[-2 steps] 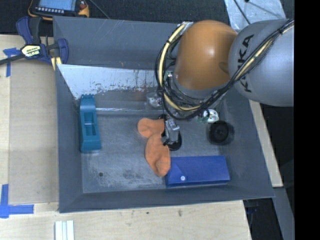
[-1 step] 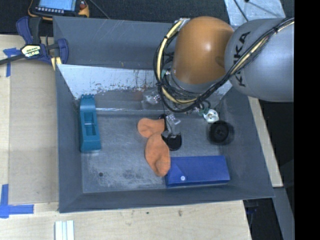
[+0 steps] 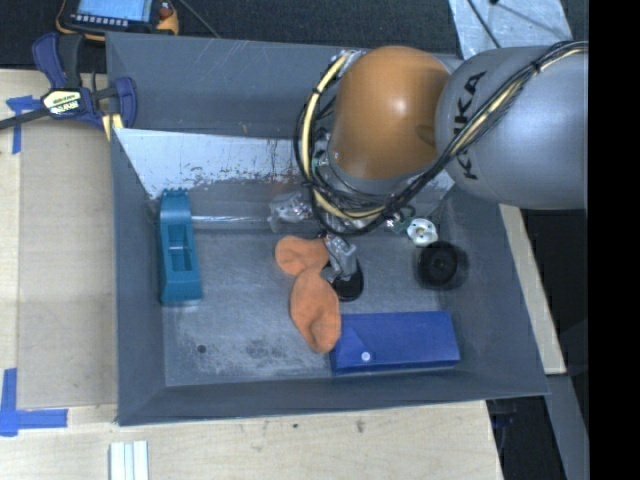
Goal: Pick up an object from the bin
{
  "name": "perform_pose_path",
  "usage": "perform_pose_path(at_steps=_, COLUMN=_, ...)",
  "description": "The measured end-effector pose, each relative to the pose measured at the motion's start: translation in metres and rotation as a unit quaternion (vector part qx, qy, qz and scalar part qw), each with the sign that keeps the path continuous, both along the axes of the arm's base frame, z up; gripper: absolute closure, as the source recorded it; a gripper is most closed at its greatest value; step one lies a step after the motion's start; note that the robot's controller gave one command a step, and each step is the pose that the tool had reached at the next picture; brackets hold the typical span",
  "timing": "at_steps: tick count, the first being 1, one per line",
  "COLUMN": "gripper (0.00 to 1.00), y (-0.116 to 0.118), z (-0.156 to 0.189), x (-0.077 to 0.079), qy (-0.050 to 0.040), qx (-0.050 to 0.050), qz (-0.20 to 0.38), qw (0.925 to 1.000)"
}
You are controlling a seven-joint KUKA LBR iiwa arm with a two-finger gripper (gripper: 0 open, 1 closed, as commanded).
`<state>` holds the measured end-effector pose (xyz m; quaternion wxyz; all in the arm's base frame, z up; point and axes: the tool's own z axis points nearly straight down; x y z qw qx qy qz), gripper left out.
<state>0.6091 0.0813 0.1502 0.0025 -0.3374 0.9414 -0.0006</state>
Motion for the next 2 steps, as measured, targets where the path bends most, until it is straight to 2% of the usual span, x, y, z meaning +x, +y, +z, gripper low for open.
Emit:
perform_pose_path(at_steps=1, gripper=1.00, y=-0.0147, z=-0.0099, x=-0.0187, qy=0.0017, qx=0.000, qz=0.124, qw=0.9923)
perform_pose_path(at_steps=2, gripper=1.00, y=-0.0148, z=-0.0098, x=-0.0187, qy=0.0018, qx=0.000, qz=0.123, qw=0.9924)
